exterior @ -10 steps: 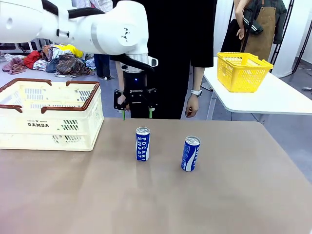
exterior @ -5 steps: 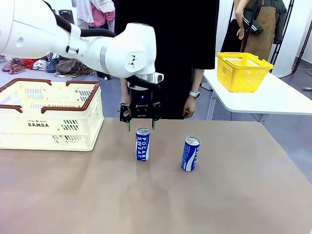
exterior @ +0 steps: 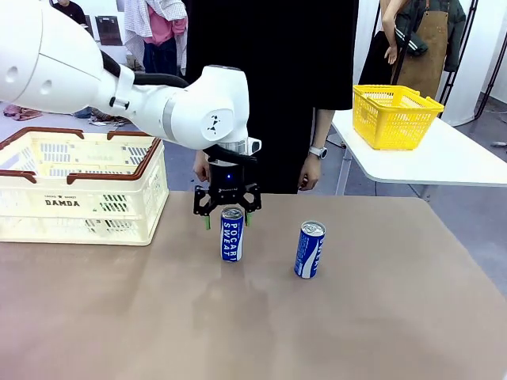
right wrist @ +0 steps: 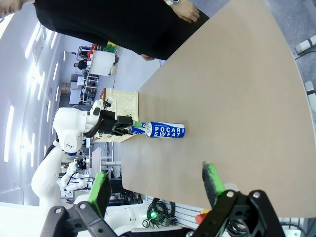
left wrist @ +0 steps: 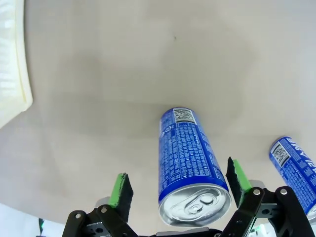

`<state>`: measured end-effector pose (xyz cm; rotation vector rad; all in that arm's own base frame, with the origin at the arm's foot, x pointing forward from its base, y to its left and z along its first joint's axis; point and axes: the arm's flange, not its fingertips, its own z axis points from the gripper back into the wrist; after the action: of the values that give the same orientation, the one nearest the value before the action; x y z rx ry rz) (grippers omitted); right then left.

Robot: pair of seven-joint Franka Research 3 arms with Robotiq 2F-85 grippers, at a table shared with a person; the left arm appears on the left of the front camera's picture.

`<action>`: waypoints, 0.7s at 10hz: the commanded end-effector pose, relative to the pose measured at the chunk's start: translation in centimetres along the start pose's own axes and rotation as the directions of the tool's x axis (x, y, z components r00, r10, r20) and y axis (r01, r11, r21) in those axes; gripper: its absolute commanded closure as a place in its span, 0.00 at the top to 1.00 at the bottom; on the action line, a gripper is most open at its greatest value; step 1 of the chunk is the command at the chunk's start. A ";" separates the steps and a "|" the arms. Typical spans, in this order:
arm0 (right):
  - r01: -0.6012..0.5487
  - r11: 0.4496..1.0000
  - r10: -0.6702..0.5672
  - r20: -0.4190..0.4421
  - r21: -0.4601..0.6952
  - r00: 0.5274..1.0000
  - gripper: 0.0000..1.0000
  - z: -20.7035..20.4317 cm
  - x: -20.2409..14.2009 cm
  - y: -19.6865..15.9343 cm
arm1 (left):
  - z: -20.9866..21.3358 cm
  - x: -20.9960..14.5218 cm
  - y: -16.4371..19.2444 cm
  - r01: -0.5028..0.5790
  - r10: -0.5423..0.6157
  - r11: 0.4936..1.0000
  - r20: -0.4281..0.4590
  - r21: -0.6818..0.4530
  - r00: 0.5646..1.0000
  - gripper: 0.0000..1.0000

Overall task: Place the drinks into the Shopping basket.
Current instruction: Pick up one drink and place it into the Shopping basket.

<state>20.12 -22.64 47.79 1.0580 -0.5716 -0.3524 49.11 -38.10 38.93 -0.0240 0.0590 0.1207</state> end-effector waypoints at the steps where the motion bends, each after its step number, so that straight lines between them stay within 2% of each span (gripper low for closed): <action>1: -0.021 1.000 0.021 0.009 0.022 1.000 1.00 0.0 0.1 0.0 | -0.8 -0.8 0.5 0.026 -0.027 0.999 -0.014 -0.036 1.000 1.00; 5: -0.021 1.000 0.021 0.009 0.022 1.000 1.00 0.0 0.1 0.0 | -1.0 -0.4 -0.4 0.042 -0.042 0.998 -0.016 -0.038 0.999 1.00; 6: -0.021 1.000 0.021 0.009 0.022 1.000 1.00 0.0 0.1 0.0 | -1.1 -0.5 -0.5 0.042 -0.042 0.999 -0.013 -0.030 0.999 0.53; 7: -0.021 1.000 0.021 0.009 0.022 1.000 1.00 0.0 0.1 0.0 | -1.1 -0.5 -0.5 0.043 -0.043 0.999 -0.009 -0.023 0.999 0.00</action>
<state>20.12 -22.64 47.79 1.0583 -0.5713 -0.3521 48.53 -38.81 37.83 -0.0469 0.0787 0.0901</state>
